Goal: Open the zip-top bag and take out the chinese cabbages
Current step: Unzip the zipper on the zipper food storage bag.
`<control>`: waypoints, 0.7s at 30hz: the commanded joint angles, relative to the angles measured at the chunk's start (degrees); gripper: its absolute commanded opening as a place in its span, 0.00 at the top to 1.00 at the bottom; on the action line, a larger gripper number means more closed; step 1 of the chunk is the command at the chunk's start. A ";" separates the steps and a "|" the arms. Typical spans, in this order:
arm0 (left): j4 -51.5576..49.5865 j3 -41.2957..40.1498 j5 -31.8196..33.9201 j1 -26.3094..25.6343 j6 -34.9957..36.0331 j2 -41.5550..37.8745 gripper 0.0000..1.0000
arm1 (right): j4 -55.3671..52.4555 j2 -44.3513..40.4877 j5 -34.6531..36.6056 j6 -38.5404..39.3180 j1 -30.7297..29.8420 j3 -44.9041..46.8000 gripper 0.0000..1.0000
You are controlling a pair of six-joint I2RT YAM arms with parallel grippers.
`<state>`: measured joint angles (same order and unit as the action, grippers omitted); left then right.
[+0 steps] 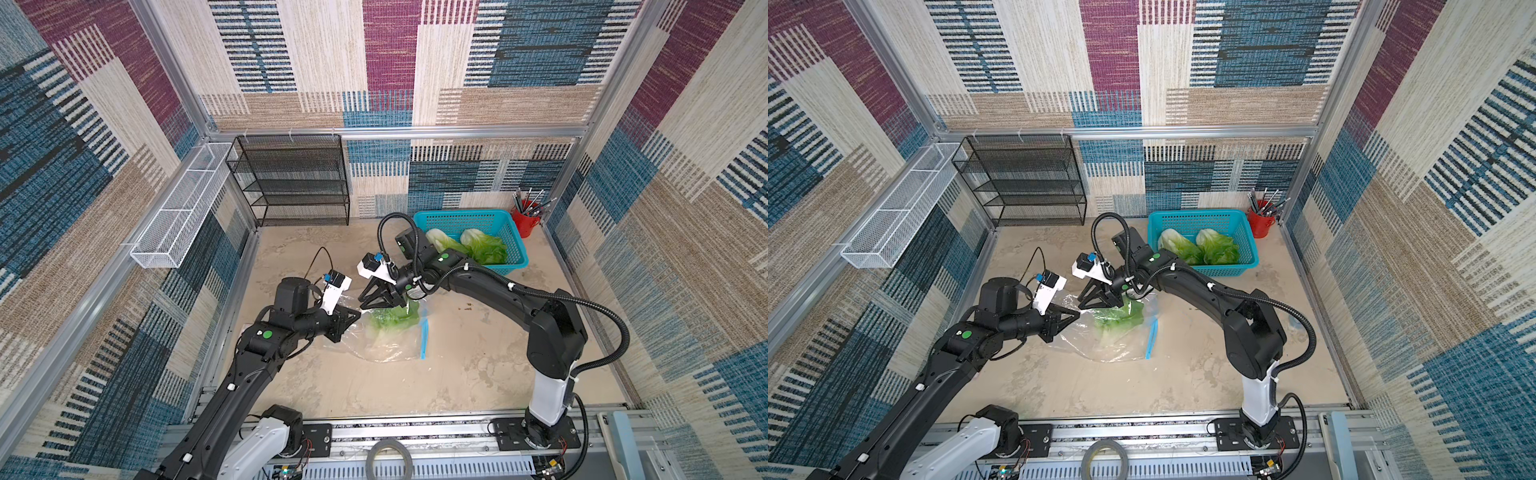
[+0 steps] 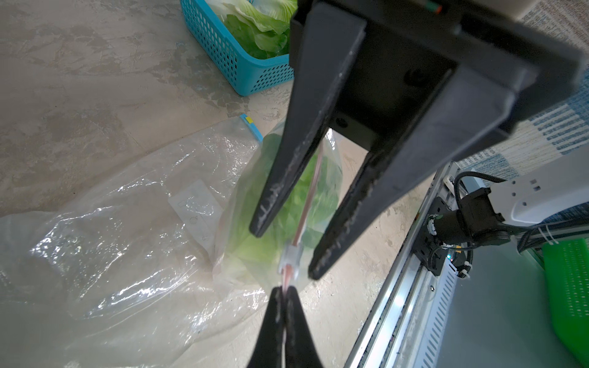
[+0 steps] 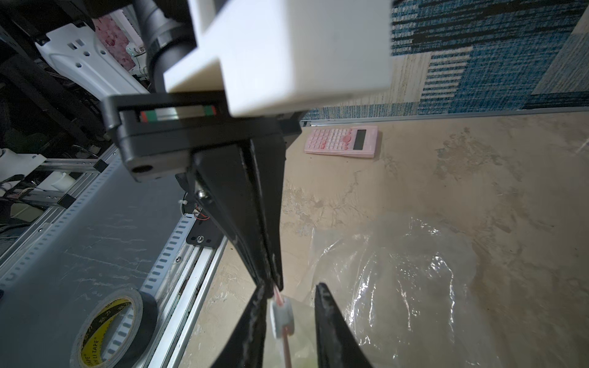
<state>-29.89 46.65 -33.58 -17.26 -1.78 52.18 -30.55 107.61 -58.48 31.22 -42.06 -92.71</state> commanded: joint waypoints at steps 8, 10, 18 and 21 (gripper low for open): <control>1.33 -0.01 -0.08 0.03 0.46 -0.44 1.00 | -3.90 0.82 0.90 1.89 -0.74 -0.90 0.72; 1.34 0.00 -0.16 0.06 0.46 -0.56 1.00 | -4.11 0.93 1.24 1.90 -0.74 -0.99 0.73; 1.37 -0.11 -0.12 0.05 0.41 -0.46 1.00 | -3.93 0.85 1.42 1.61 -0.79 -1.16 1.00; 1.32 -0.09 2.28 0.07 0.37 -0.52 1.00 | -3.33 0.16 2.51 1.57 -0.77 -0.54 1.00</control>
<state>-29.82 46.61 -32.34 -17.26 -1.78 51.77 -34.28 108.47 -57.23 32.34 -42.74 -93.45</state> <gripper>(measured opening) 0.056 0.096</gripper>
